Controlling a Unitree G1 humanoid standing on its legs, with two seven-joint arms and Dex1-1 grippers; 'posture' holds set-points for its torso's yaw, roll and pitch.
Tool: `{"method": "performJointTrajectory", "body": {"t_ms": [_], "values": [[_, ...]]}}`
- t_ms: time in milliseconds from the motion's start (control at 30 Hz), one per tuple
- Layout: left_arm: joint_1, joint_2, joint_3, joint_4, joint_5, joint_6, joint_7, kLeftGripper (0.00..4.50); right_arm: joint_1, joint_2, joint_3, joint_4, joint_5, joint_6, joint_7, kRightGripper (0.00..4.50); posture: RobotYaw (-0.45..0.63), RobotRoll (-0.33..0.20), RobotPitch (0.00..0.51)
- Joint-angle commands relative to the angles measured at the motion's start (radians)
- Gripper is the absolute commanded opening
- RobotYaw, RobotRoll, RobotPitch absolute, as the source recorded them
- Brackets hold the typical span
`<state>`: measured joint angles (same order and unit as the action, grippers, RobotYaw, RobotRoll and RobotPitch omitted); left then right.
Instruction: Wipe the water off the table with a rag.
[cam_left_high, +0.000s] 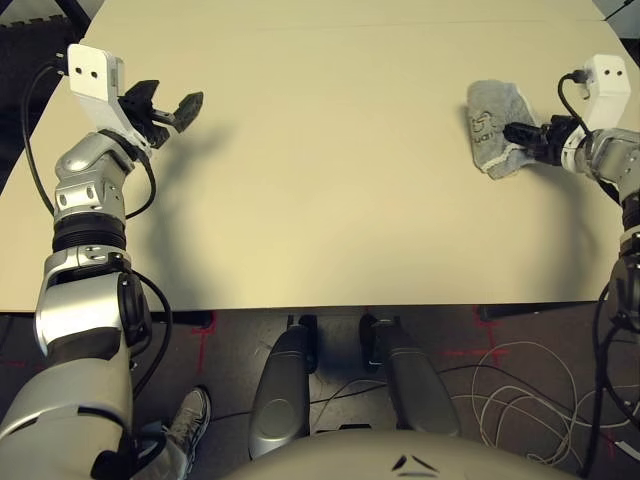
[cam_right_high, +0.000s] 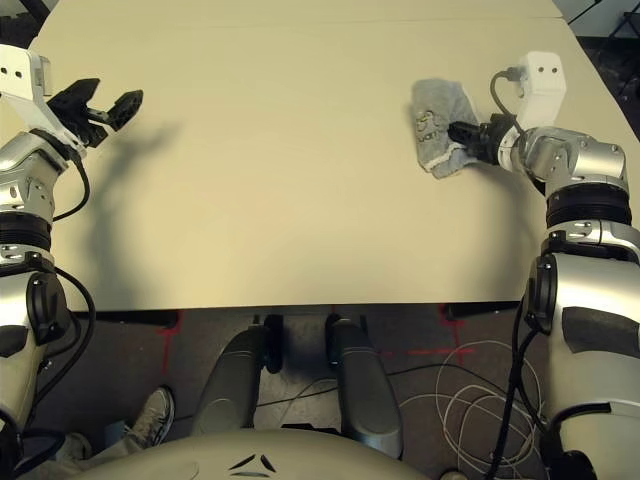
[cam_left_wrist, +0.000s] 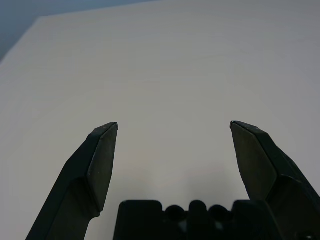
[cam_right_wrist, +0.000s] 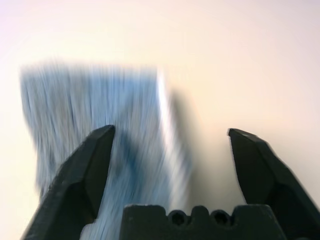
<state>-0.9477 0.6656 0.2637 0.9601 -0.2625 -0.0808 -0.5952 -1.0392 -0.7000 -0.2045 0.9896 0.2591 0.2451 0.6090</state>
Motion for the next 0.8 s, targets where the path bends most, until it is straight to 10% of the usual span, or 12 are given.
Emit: {"method": "performJointTrajectory", "body": {"t_ms": [33, 800], "values": [[-0.006, -0.023, 0.015, 0.044, 0.015, -0.04, 0.052, 4.5, -0.009, -0.006, -0.032, 0.124, -0.033, -0.206, -0.039, 4.44, 0.13, 0.0, 0.28], [-0.084, -0.172, 0.001, 0.207, 0.07, -0.193, 0.201, 4.5, -0.032, -0.002, -0.072, 0.334, -0.137, -0.42, -0.183, 4.44, 0.02, 0.0, 0.288]]}}
